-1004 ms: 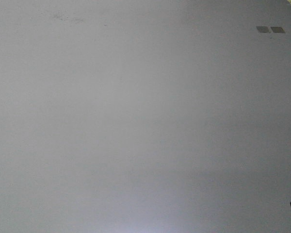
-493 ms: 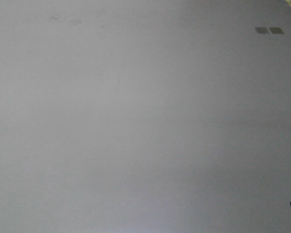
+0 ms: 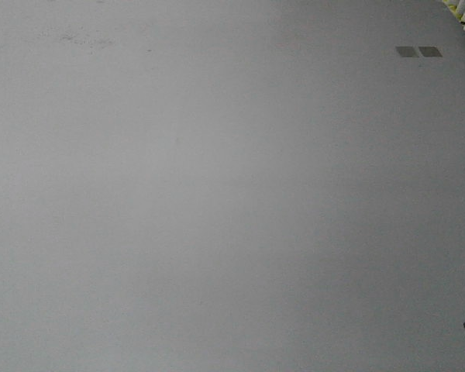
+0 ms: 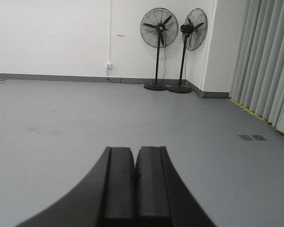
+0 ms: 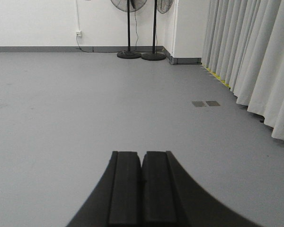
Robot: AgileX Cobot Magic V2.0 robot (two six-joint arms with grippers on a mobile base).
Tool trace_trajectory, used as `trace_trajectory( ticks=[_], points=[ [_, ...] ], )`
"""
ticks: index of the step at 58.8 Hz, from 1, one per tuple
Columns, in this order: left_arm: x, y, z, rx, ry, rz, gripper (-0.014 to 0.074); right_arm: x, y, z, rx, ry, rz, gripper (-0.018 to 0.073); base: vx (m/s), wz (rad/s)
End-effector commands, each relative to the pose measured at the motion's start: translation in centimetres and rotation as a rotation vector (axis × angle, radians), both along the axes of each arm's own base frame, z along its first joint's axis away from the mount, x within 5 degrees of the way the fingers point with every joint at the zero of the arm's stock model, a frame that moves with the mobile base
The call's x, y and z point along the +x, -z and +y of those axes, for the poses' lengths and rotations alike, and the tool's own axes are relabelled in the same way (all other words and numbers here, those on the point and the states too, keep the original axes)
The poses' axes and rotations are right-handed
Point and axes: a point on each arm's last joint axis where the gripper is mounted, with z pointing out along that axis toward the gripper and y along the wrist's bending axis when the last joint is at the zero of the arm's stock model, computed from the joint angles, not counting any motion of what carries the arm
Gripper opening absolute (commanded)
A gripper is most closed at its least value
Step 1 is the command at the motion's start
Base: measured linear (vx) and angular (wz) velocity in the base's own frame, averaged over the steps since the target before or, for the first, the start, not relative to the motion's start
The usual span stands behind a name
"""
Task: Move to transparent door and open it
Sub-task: 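Drive the base across the grey floor toward the glass door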
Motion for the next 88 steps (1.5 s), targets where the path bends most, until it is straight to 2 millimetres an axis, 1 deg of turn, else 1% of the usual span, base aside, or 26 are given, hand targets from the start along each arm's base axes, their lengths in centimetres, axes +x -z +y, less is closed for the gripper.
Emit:
trace_trajectory(
  ticks=[1,35,88],
  points=[
    [-0.01,0.18,0.05,-0.022,-0.005,-0.065,-0.0006,0.00,-0.41,-0.01,-0.016,0.002,-0.084,-0.0008,0.19,0.04],
    [-0.01,0.18,0.05,-0.022,-0.005,-0.065,-0.0006,0.00,-0.41,-0.01,-0.016,0.002,-0.084,-0.0008,0.29,0.15],
    [-0.01,0.18,0.05,-0.022,-0.005,-0.065,-0.0006,0.00,-0.41,-0.01,-0.016,0.002,-0.084,-0.0008,0.43,0.28]
  ],
)
